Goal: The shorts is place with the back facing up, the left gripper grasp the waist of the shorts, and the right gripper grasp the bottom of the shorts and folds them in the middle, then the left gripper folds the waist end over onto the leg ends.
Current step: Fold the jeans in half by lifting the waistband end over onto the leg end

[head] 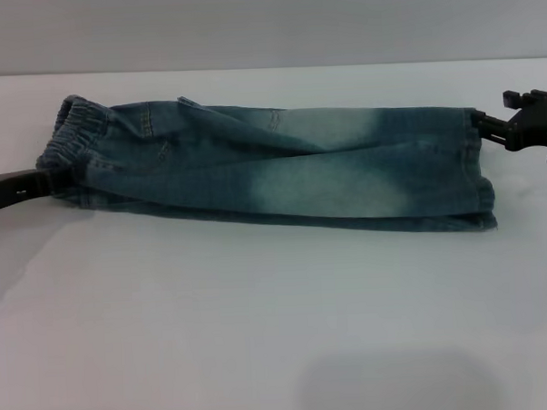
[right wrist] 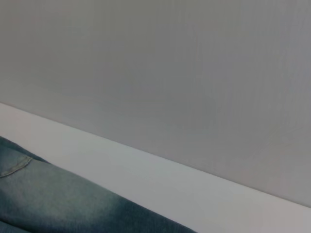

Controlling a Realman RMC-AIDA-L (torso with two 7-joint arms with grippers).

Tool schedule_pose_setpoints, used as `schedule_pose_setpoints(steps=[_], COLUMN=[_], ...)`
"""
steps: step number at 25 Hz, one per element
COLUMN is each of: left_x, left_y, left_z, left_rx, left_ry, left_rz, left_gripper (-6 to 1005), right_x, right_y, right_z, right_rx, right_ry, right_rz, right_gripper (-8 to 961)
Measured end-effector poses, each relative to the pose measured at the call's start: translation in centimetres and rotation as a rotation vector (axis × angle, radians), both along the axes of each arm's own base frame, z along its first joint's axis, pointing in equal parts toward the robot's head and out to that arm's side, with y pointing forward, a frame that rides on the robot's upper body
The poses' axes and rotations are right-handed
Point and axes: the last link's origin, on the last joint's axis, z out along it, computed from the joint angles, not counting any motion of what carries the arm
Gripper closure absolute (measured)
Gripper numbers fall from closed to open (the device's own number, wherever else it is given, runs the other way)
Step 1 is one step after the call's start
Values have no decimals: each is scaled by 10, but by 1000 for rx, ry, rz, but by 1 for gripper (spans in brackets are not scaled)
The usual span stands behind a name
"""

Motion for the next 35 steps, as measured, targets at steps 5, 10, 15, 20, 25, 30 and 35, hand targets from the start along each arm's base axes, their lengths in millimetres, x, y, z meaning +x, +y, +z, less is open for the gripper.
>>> schedule_pose_setpoints(steps=[5, 10, 15, 20, 25, 30, 35], left_x=[2, 3, 3, 4, 4, 5, 5], left_y=[0, 1, 1, 1, 1, 2, 2], left_z=[-1, -2, -2, -2, -2, -3, -3], left_rx=[-2, -2, -4, -5, -7, -8, -8], left_ry=[4, 1, 2, 3, 5, 6, 10], left_rz=[-12, -15, -17, -19, -22, -23, -29], left_gripper=[589, 627, 671, 716, 743, 781, 844], right_x=[0, 0, 0, 0, 0, -1, -1], right_y=[0, -1, -1, -1, -1, -1, 0], right_z=[-1, -2, -3, -3, -3, -3, -4], right_rx=[-1, -4, -6, -8, -8, -8, -9], right_ry=[2, 1, 3, 5, 5, 5, 6], right_rz=[-1, 0, -2, -3, -3, -1, 1], right_gripper=[375, 376, 376, 377, 377, 377, 376])
